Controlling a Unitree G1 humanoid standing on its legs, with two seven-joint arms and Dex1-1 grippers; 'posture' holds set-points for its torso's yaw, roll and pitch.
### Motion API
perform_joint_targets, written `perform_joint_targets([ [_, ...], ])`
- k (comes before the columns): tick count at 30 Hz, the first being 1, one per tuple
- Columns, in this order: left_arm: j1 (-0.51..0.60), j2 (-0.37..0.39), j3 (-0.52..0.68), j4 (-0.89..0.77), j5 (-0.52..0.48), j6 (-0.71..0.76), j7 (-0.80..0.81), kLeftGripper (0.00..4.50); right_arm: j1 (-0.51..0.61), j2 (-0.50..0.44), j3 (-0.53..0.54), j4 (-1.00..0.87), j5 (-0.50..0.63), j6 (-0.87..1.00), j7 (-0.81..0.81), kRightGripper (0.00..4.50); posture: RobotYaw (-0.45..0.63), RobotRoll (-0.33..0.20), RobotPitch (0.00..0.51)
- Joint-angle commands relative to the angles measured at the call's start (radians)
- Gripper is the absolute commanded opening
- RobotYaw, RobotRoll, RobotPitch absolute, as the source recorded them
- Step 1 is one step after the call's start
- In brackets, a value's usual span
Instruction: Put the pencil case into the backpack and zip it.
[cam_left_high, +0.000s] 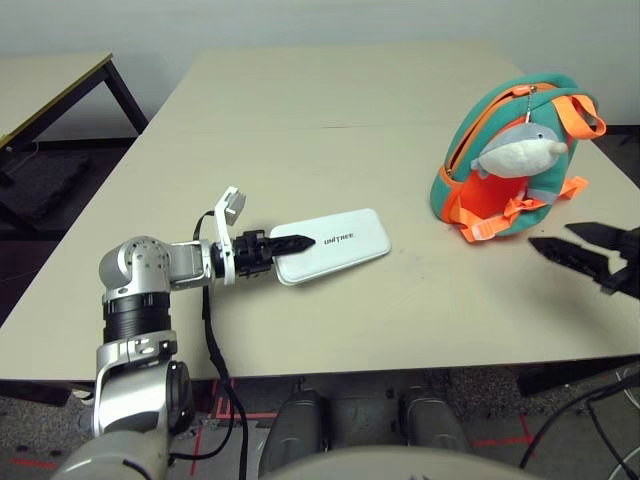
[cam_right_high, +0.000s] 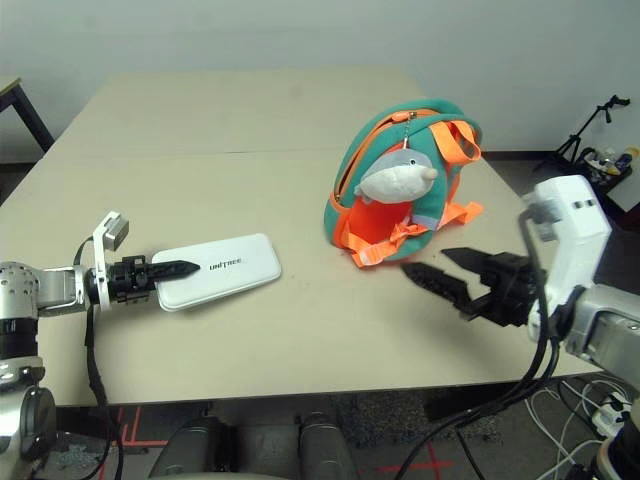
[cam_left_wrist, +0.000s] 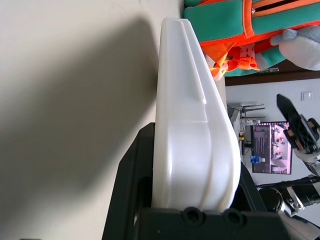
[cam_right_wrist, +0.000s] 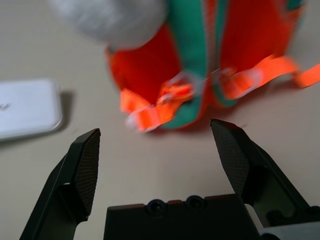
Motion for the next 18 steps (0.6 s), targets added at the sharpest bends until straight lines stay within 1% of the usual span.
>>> perform_joint_targets([
  [1, -0.053, 0.012, -0.033, 0.054, 0.035, -0.043, 0.000, 1.40, -0.038, 0.030, 0.100, 0.089, -0.056, -0.133, -0.019, 4.50, -0.16, 0.000, 0.018],
  [5, -0.085, 0.022, -0.047, 0.078, 0.041, -0.055, -0.012, 1.40, -0.099, 0.033, 0.241, 0.240, -0.144, -0.302, 0.001, 4.50, -0.14, 0.000, 0.007],
  [8, -0.081, 0.033, -0.045, 0.077, 0.042, -0.064, -0.013, 1.40, -0.168, 0.044, 0.342, 0.378, -0.208, -0.425, 0.028, 4.50, -0.12, 0.000, 0.000],
  [10, -0.071, 0.037, -0.033, 0.071, 0.039, -0.066, -0.007, 1.40, -0.209, 0.035, 0.410, 0.470, -0.269, -0.516, 0.054, 4.50, -0.10, 0.000, 0.000],
  [14, -0.033, 0.035, -0.002, 0.032, 0.025, -0.052, 0.009, 1.40, -0.303, 0.056, 0.483, 0.638, -0.329, -0.640, 0.100, 4.50, -0.05, 0.000, 0.000],
  [18, 0.006, 0.026, 0.032, -0.023, 0.009, -0.030, 0.032, 1.40, -0.369, 0.074, 0.525, 0.757, -0.369, -0.717, 0.139, 4.50, -0.01, 0.000, 0.000],
])
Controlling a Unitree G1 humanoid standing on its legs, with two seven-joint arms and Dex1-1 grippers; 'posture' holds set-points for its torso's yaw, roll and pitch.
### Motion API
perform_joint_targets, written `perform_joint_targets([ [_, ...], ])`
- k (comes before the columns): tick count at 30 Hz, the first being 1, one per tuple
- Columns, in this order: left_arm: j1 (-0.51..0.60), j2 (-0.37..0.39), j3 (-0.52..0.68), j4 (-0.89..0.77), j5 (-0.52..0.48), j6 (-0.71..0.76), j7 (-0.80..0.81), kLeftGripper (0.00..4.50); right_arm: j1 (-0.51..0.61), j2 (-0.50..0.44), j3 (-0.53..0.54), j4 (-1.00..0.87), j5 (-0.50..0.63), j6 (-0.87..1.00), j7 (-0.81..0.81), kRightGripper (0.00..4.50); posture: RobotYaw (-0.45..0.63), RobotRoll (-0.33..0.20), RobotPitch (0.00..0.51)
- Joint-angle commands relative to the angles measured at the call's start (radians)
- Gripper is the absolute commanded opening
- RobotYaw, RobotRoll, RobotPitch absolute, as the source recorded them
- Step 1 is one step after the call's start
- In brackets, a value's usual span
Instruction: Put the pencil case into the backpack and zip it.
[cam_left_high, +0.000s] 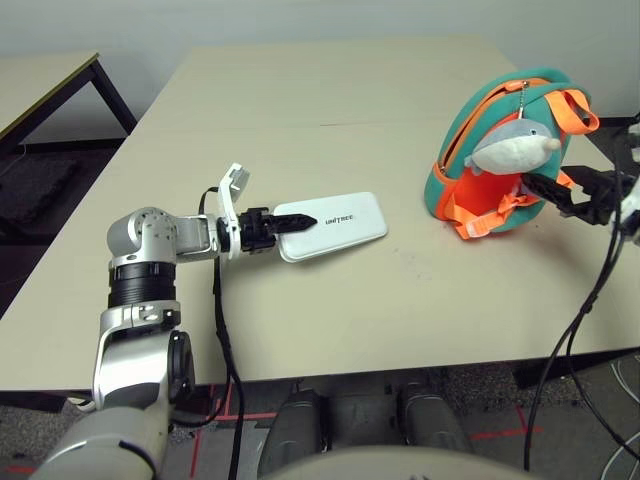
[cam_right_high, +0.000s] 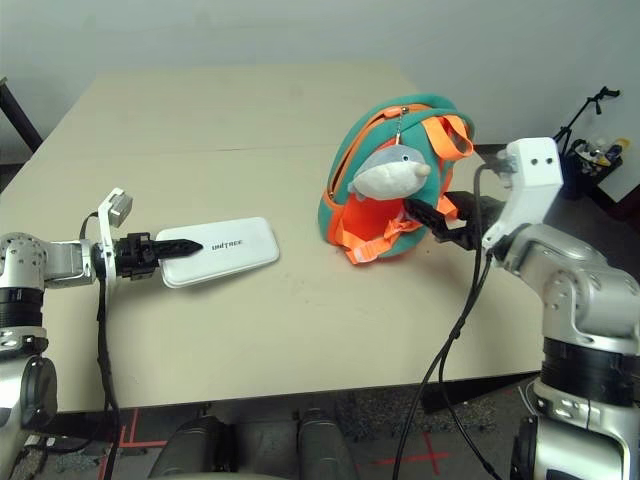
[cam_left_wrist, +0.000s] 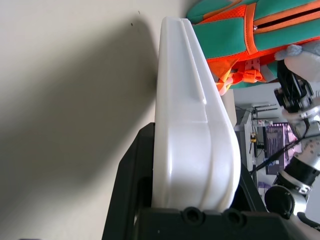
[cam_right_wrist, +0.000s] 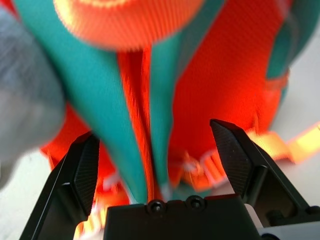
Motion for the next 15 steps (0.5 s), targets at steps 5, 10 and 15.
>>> perform_joint_targets([
  [5, 0.047, -0.014, 0.076, -0.089, -0.014, 0.050, 0.063, 1.40, -0.068, 0.022, 0.039, 0.116, -0.038, -0.084, 0.064, 3.68, -0.01, 0.000, 0.000],
  [10, 0.048, -0.027, 0.088, -0.099, -0.012, 0.059, 0.075, 1.40, -0.067, 0.023, 0.036, 0.087, -0.029, -0.059, 0.076, 2.05, -0.02, 0.000, 0.000],
  [15, 0.033, -0.032, 0.068, -0.075, -0.003, 0.047, 0.068, 1.40, -0.040, 0.001, 0.009, -0.063, 0.025, 0.057, 0.070, 0.49, -0.04, 0.000, 0.000],
])
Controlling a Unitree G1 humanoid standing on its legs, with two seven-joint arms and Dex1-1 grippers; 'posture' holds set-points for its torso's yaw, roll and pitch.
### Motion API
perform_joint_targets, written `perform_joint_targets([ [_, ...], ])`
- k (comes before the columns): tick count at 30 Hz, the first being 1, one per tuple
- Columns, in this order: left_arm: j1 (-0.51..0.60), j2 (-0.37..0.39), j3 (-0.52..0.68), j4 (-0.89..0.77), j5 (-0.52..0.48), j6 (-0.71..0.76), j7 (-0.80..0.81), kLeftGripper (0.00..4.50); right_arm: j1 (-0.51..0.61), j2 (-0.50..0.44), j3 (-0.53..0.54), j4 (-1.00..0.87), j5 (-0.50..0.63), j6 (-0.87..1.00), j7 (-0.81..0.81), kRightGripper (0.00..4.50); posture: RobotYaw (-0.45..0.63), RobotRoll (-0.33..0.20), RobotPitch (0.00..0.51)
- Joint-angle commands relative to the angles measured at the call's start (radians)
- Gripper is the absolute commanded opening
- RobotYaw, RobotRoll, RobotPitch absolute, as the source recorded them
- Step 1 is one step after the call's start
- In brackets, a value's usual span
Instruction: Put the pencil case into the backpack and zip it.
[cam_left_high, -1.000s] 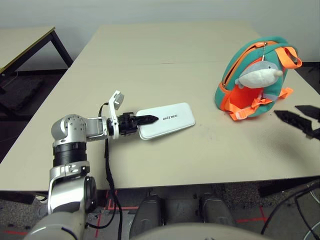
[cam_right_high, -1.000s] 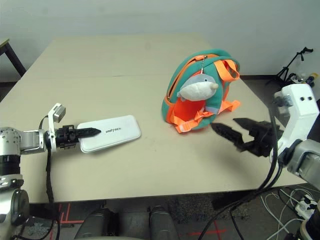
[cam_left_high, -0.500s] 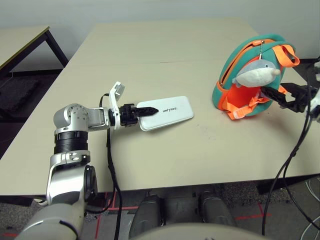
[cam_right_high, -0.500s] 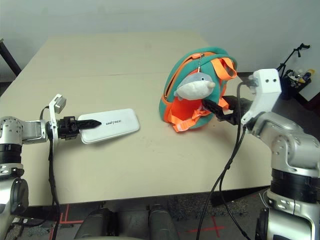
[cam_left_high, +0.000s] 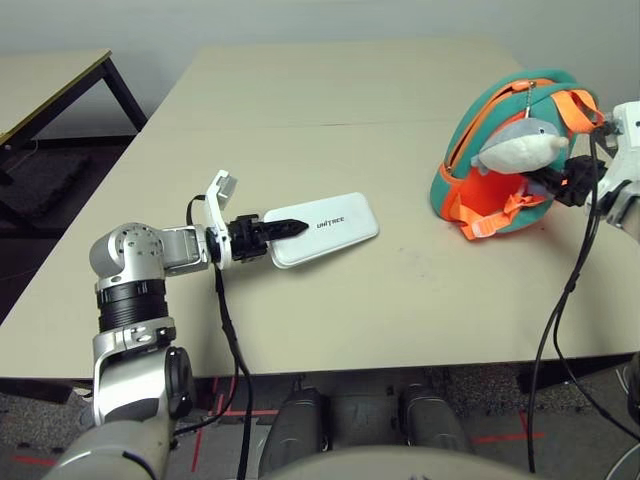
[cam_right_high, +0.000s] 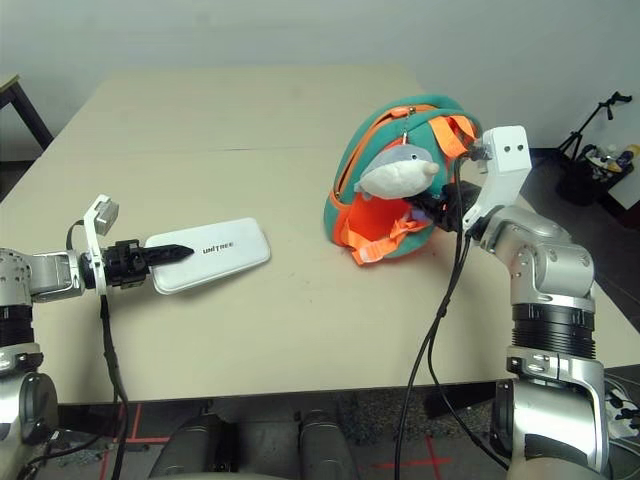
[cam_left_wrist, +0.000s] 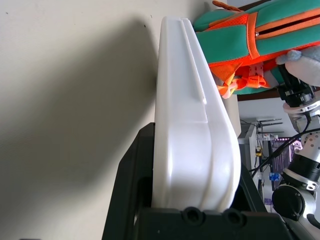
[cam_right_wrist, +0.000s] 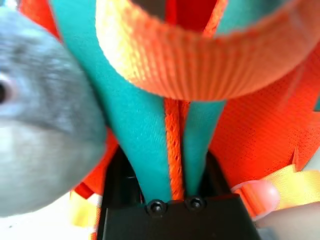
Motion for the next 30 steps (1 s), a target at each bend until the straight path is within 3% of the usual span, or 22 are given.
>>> perform_joint_targets([
  [1, -0.008, -0.002, -0.019, 0.018, 0.007, -0.010, -0.002, 1.40, 0.024, -0.020, -0.033, -0.154, 0.074, 0.123, -0.004, 0.23, -0.04, 0.000, 0.000],
  [10, -0.041, 0.021, -0.087, 0.100, 0.031, -0.067, -0.048, 1.40, 0.074, -0.030, -0.245, -0.655, 0.456, 0.659, -0.110, 0.14, -0.11, 0.000, 0.000],
  [16, -0.088, 0.036, -0.146, 0.176, 0.054, -0.109, -0.092, 1.40, 0.092, -0.026, -0.433, -0.817, 0.659, 0.909, -0.181, 0.14, -0.17, 0.000, 0.010],
  [21, -0.124, 0.040, -0.188, 0.232, 0.076, -0.136, -0.130, 1.40, 0.206, -0.117, -0.584, -0.839, 0.929, 0.911, -0.296, 0.14, -0.22, 0.000, 0.017],
  [25, -0.154, 0.034, -0.224, 0.267, 0.091, -0.154, -0.155, 1.40, 0.497, -0.286, -0.663, -0.823, 1.307, 0.689, -0.537, 0.14, -0.26, 0.000, 0.018],
  [30, -0.204, 0.030, -0.246, 0.301, 0.105, -0.163, -0.180, 1.40, 0.700, -0.421, -0.728, -0.833, 1.520, 0.475, -0.718, 0.14, -0.28, 0.000, 0.014],
])
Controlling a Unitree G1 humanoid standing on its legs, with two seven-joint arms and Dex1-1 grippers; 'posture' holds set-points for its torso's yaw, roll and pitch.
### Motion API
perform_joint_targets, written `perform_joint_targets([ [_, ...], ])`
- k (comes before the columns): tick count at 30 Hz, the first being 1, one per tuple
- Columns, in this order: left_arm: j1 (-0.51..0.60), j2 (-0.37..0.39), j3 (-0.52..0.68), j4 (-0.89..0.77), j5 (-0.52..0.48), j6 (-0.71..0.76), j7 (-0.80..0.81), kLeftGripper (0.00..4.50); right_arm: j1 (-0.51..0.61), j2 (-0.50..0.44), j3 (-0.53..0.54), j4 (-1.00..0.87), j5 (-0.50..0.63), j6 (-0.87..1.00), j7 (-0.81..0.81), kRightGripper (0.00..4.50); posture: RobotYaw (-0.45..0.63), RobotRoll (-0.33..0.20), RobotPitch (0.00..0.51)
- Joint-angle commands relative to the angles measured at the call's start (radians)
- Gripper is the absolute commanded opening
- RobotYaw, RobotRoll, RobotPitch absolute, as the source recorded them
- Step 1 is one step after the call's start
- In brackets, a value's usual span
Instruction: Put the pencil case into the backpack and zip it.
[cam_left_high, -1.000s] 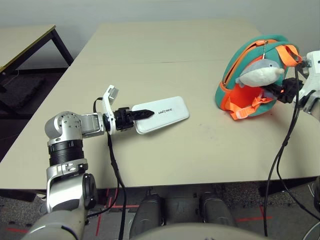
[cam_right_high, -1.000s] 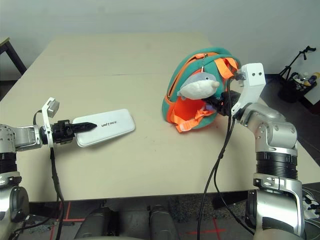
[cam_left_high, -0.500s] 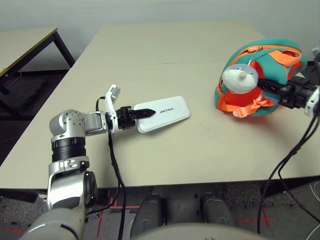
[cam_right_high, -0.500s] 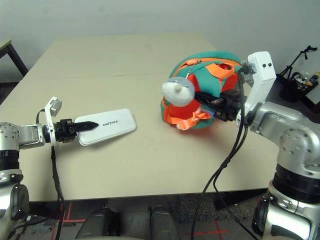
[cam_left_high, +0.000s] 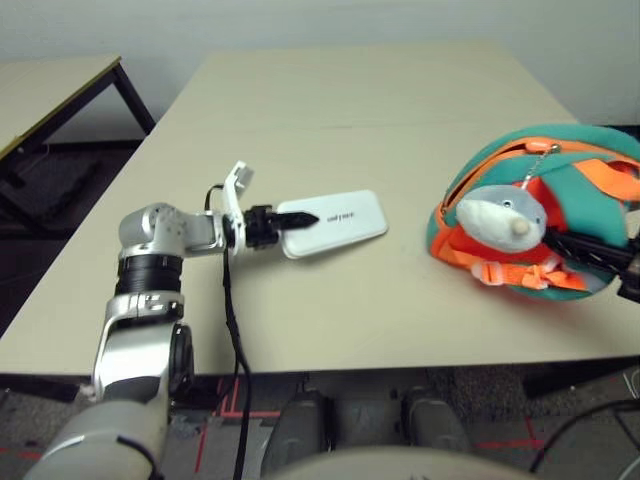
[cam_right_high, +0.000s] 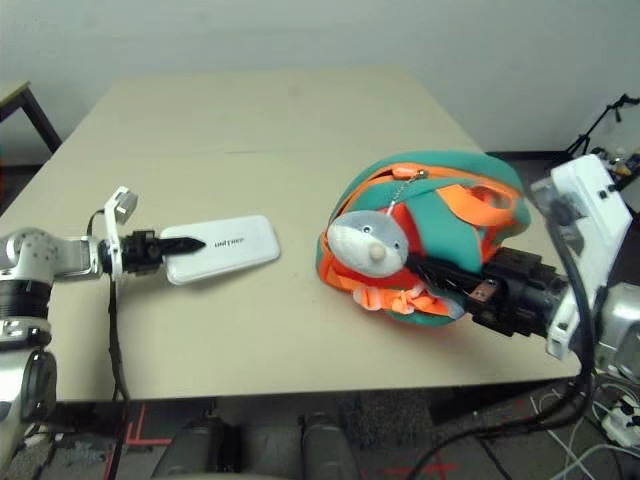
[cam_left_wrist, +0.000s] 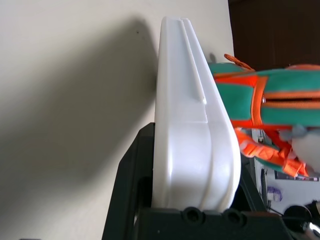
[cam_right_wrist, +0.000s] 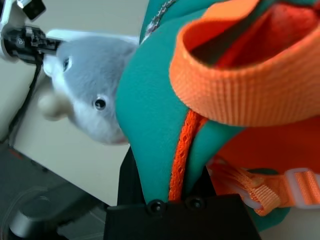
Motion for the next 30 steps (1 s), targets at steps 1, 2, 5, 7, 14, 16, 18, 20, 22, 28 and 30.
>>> perform_joint_targets([
  [1, -0.036, 0.000, -0.023, 0.030, 0.018, -0.007, -0.023, 1.40, 0.056, -0.076, -0.073, -0.028, 0.137, -0.142, -0.072, 0.14, -0.28, 0.000, 0.013],
  [2, -0.042, 0.001, -0.027, 0.032, 0.020, -0.010, -0.026, 1.40, 0.070, -0.087, -0.077, -0.030, 0.141, -0.166, -0.070, 0.14, -0.28, 0.000, 0.013],
  [5, -0.052, 0.006, -0.035, 0.036, 0.026, -0.026, -0.036, 1.40, 0.113, -0.103, -0.067, -0.038, 0.142, -0.229, -0.064, 0.14, -0.27, 0.000, 0.011],
  [7, -0.066, 0.014, -0.041, 0.021, 0.022, -0.033, -0.050, 1.40, 0.137, -0.099, -0.044, -0.035, 0.142, -0.245, -0.077, 0.14, -0.26, 0.000, 0.011],
  [14, -0.222, 0.191, -0.136, -0.102, 0.024, -0.067, -0.226, 1.40, 0.169, -0.065, 0.068, 0.003, -0.057, -0.228, 0.015, 0.14, -0.16, 0.000, 0.019],
  [16, -0.269, 0.268, -0.171, -0.155, 0.024, -0.075, -0.296, 1.40, 0.174, -0.062, 0.084, 0.021, -0.107, -0.222, 0.053, 0.14, -0.14, 0.000, 0.027],
  [18, -0.312, 0.338, -0.204, -0.213, 0.019, -0.078, -0.362, 1.40, 0.174, -0.064, 0.097, 0.037, -0.157, -0.217, 0.099, 0.14, -0.14, 0.000, 0.030],
  [20, -0.348, 0.385, -0.232, -0.260, 0.016, -0.084, -0.417, 1.40, 0.175, -0.065, 0.104, 0.055, -0.194, -0.212, 0.134, 0.14, -0.12, 0.000, 0.040],
  [22, -0.374, 0.416, -0.262, -0.302, 0.020, -0.105, -0.470, 1.40, 0.175, -0.063, 0.105, 0.071, -0.229, -0.209, 0.170, 0.14, -0.10, 0.000, 0.051],
  [28, -0.428, 0.359, -0.313, -0.381, 0.029, -0.181, -0.527, 1.40, 0.170, -0.063, 0.101, 0.097, -0.308, -0.193, 0.241, 0.14, -0.09, 0.000, 0.082],
  [30, -0.431, 0.323, -0.333, -0.399, 0.033, -0.197, -0.534, 1.40, 0.164, -0.064, 0.105, 0.100, -0.329, -0.192, 0.260, 0.14, -0.09, 0.000, 0.086],
])
